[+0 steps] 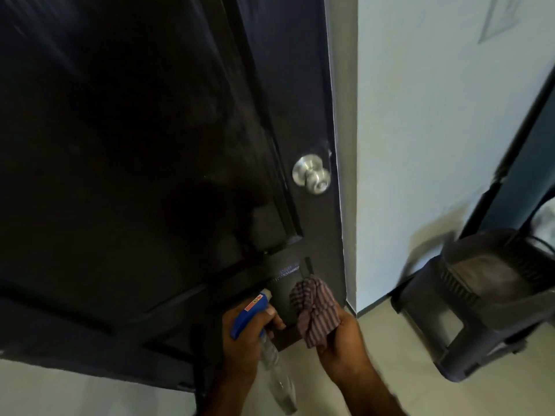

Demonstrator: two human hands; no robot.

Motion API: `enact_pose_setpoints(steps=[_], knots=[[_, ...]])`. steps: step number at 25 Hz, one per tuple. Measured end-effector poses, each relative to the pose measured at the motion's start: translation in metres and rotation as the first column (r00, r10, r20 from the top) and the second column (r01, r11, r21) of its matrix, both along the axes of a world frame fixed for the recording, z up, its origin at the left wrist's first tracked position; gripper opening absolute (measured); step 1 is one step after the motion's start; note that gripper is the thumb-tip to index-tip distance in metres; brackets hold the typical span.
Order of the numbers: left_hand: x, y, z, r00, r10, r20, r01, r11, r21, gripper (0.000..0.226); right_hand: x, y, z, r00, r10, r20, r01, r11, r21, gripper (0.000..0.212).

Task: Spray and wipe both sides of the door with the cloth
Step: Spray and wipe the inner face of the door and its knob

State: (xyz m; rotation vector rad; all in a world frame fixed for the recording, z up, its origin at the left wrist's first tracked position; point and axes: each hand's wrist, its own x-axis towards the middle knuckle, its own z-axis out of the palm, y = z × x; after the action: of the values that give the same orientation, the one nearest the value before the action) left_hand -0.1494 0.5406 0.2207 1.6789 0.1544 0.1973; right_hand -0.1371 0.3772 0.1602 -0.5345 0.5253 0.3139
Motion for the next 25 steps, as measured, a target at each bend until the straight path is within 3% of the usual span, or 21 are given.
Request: enact_pose_setpoints(steps=[6,12,15,21,25], knots=[[0.015,0.005,0.099,0.997,-0.041,0.061,0.040,0.999,0.018,0.041,0.106,-0.033,0.067,0.991,-0.124,-0.055,0.130,0.986,0.109,0.046],[0.025,0.044,0.106,0.998,-0.041,0.044,0.044,0.997,-0.065,0.031,0.155,-0.019,0.084,0.987,-0.159,-0.012,0.159,0.976,0.150,0.048],[0.055,0.039,0.106,0.996,-0.055,-0.069,0.049,0.995,-0.090,0.030,0.138,-0.019,0.083,0.984,-0.175,-0.039,0.178,0.980,0.091,0.048],[0.121,0.012,0.106,0.984,-0.166,-0.067,0.156,0.978,-0.142,0.049,0.159,-0.018,0.103,0.972,-0.232,-0.044,0.235,0.970,0.069,0.046],[0.147,0.003,0.118,0.978,-0.207,0.000,0.206,0.975,-0.086,0.023,0.188,-0.030,0.098,0.974,-0.223,-0.034,0.226,0.965,0.137,0.051]])
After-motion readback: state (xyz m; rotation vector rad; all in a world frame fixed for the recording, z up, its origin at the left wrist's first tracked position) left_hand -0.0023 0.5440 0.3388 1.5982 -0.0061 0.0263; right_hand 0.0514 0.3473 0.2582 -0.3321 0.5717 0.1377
